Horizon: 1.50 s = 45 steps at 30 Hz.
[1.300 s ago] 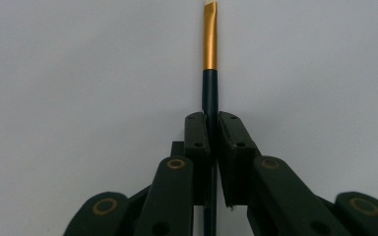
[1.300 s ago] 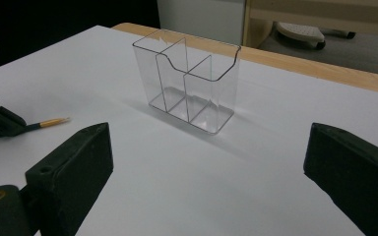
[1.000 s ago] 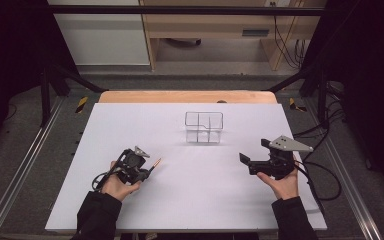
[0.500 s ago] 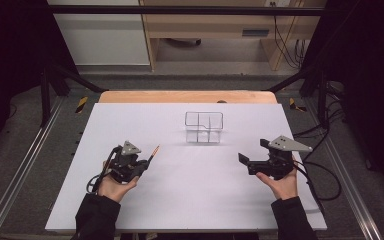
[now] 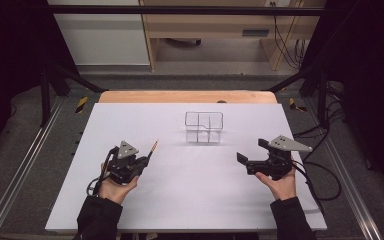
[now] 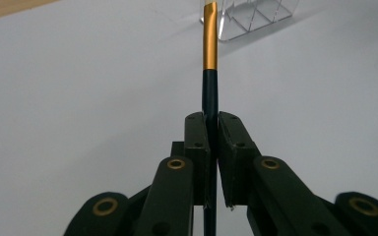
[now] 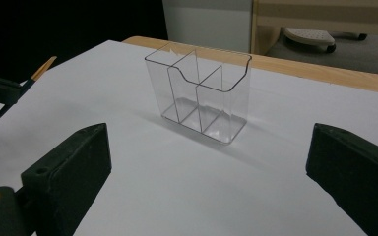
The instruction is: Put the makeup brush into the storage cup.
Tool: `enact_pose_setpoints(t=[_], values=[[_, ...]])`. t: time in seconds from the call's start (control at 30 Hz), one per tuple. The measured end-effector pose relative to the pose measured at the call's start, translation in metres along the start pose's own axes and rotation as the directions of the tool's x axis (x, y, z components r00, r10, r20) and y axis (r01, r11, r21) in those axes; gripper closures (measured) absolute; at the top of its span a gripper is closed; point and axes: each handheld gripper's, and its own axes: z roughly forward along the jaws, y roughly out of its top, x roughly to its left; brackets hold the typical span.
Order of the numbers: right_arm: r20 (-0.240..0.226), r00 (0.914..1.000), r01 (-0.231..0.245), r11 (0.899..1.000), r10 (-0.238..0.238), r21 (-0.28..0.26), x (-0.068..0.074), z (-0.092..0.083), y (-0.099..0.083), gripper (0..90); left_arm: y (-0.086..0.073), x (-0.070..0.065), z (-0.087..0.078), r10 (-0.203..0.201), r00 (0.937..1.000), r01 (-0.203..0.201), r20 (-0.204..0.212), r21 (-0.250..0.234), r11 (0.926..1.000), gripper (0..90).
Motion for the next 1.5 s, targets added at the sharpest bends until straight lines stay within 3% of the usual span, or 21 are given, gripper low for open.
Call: enact_pose_setpoints(t=[0.6,0.93,1.17,1.5], values=[[-0.046,0.9989,-0.012,1.000,0.012,-0.009,0.022,0.013,0.009,3.9,0.000,-0.013,-0.008,-0.016,0.9993,0.012,-0.034,-0.118,0.9929,82.5],[-0.071,0.9973,-0.019,0.999,0.016,-0.037,0.033,0.015,0.019,3.8,0.001,-0.017,-0.010,-0.035,0.9990,0.030,-0.028,-0.148,0.9885,82.5],[-0.097,0.9941,-0.054,0.997,0.049,-0.051,0.035,0.017,0.022,4.7,0.005,-0.021,-0.012,-0.051,0.9985,0.047,-0.020,-0.177,0.9831,82.5],[-0.103,0.9926,-0.071,0.996,0.065,-0.053,0.040,0.024,0.026,5.8,0.014,-0.032,-0.007,-0.039,0.9992,0.037,-0.004,-0.199,0.9792,82.5]])
